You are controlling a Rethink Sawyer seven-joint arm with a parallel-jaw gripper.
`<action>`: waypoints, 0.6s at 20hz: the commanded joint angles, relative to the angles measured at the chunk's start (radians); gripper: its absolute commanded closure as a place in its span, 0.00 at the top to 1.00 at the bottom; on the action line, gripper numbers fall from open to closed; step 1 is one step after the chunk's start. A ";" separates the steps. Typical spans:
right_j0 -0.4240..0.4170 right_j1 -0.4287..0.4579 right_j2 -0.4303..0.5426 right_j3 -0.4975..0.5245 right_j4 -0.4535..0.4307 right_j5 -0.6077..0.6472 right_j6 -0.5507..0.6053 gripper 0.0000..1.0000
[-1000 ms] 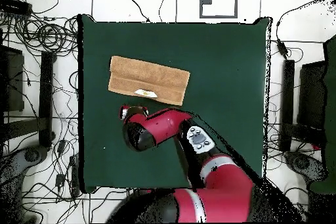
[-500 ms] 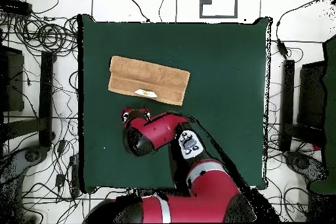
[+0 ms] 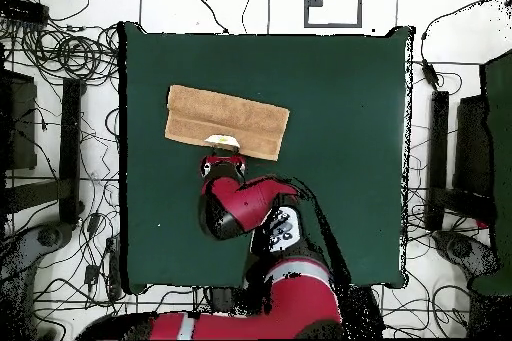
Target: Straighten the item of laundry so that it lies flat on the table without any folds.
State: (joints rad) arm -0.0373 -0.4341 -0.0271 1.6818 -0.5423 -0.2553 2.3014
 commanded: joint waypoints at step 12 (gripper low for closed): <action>0.141 0.115 -0.198 0.032 0.418 -0.307 0.139 1.00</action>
State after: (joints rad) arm 0.0793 -0.3821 -0.1999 1.6739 -0.2514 -0.4908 2.3014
